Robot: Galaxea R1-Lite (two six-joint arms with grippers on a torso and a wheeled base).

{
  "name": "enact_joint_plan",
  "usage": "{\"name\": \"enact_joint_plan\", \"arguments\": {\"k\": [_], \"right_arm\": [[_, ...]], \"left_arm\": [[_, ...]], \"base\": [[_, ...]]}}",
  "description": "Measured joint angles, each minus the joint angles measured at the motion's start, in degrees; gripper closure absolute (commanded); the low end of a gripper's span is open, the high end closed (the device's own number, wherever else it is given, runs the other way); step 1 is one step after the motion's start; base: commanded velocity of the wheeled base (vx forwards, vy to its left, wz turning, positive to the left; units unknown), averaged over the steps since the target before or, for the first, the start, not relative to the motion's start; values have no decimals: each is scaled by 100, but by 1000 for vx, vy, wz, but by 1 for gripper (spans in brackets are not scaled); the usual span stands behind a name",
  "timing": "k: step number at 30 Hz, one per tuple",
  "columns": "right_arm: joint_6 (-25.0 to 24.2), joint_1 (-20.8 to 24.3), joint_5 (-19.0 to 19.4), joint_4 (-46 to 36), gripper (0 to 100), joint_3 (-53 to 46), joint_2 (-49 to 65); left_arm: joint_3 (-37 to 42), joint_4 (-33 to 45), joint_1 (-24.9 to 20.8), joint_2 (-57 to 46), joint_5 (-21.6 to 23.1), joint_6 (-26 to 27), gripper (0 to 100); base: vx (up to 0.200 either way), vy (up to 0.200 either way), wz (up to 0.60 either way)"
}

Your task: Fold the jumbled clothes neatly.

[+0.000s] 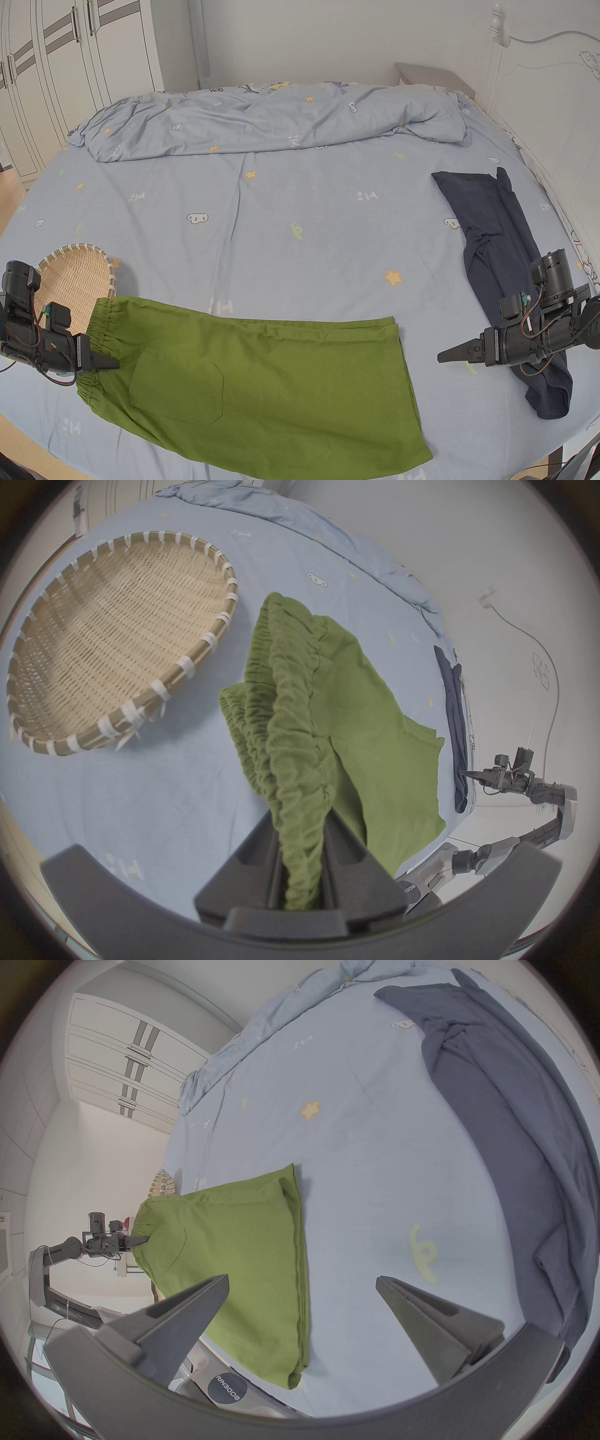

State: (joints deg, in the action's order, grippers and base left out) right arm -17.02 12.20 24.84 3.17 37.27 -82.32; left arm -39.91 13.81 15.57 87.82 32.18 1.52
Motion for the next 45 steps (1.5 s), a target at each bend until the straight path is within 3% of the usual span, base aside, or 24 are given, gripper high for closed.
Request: {"name": "enact_joint_plan", "arguments": {"k": [7,12,16,24,30,39,45], "right_arm": [[-2,6,-35,0,0,41,11],[-2,28,-41,-2,0,41,16],[0,35,-41,-2,0,41,18],[5,44,-44,-2,0,35,22],[7,50,-51,-2,0,35,18],[-6,168,-87,-35,0,13,46],[-13,234,-95,-38,0,-4,74]], "left_arm": [[-457,657,-160,-334,-16,-247,100],[-746,1008,-763,-720,-279,-751,100],[-942,1150,-1530,-948,-772,-1263,100],[-1499,1270,-3699,-1108,-1938,-2681,100],[-2068,1301,-4993,-819,-2729,-3343,100],[-3038,1306,-6306,302,-3283,-4000,100],[-3379,1207,-6827,978,-3500,-4235,100]], "base": [[0,0,0],[0,0,0],[0,0,0],[0,0,0],[0,0,0],[0,0,0],[0,0,0]]}}
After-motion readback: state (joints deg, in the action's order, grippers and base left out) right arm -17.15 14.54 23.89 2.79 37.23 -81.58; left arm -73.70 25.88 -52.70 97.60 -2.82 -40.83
